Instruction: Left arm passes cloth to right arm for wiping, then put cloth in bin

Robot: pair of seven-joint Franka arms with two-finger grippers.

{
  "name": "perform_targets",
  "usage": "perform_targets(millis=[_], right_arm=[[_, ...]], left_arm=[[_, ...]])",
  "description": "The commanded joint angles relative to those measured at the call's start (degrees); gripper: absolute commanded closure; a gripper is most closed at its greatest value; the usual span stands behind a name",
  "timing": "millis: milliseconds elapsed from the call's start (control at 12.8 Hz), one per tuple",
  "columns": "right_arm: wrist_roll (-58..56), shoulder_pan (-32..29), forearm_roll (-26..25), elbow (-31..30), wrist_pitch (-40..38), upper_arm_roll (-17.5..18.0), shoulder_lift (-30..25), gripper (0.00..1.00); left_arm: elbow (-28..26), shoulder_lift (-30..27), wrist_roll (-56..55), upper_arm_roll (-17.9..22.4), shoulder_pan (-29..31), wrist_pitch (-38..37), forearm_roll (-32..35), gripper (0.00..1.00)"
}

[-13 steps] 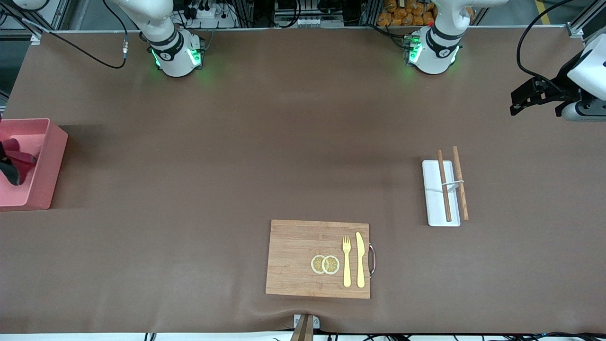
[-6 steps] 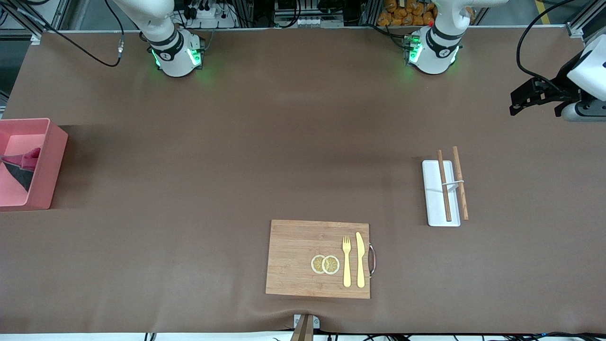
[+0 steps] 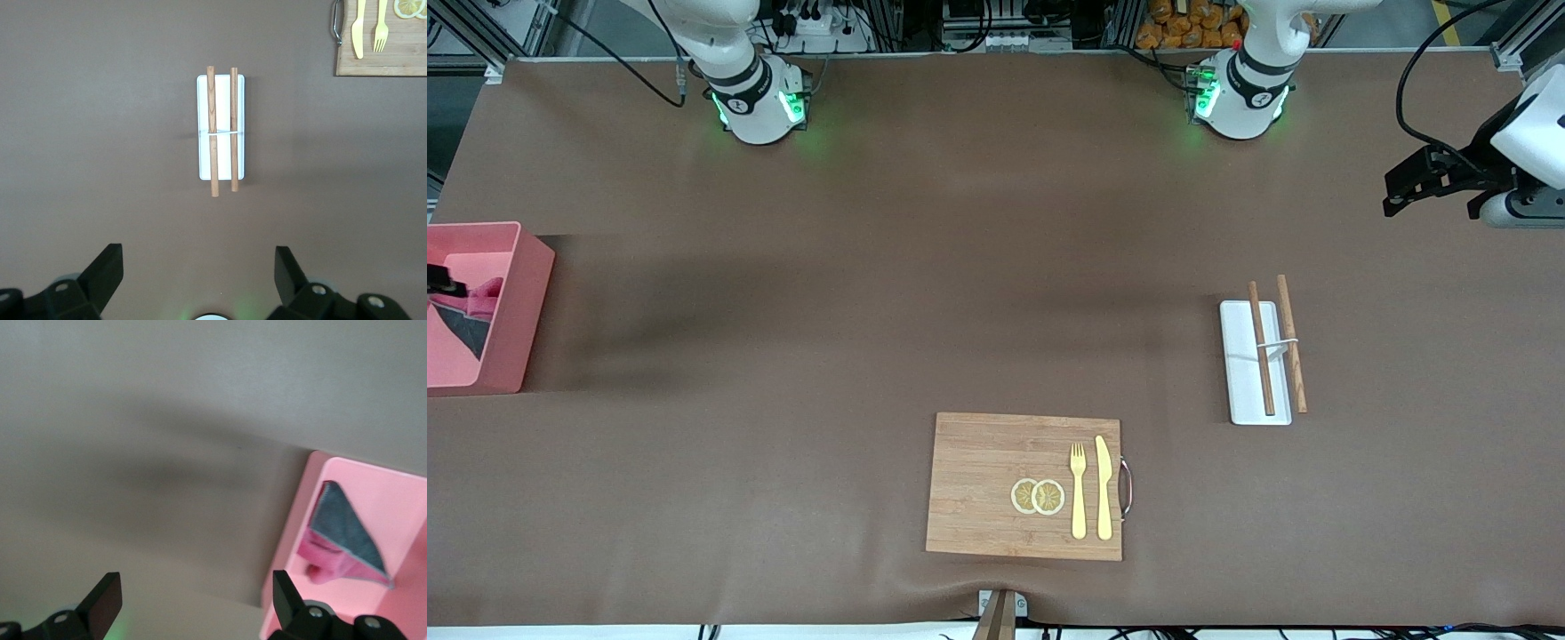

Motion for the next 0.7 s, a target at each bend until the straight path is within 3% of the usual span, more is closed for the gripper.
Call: perform_targets(millis=[0, 235, 469, 626], right_arm=[[10.88, 4.87, -0.89, -2.62, -1.99, -0.35, -2.94, 0.0], [20.37, 9.0, -0.71, -3.32, -6.9, -0.26, -6.62, 0.0], [30.58, 13.93, -0.45, -8.85, -7.1, -0.17, -14.53, 0.0], [35.93, 13.51, -0.45, -8.69, -8.06, 3.14, -16.91, 0.0]], left_arm=[[0.34, -0.2, 0.47, -0.16, 0.22, -0.5, -1.09, 0.0], [0.51, -0.03, 0.55, -0.08, 0.3, -0.5, -1.0, 0.0], [0.51, 0.06, 0.55, -0.08, 0.3, -0.42, -1.0, 0.0], [0.43, 0.06, 0.55, -0.08, 0.39, -0.42, -1.01, 0.0]])
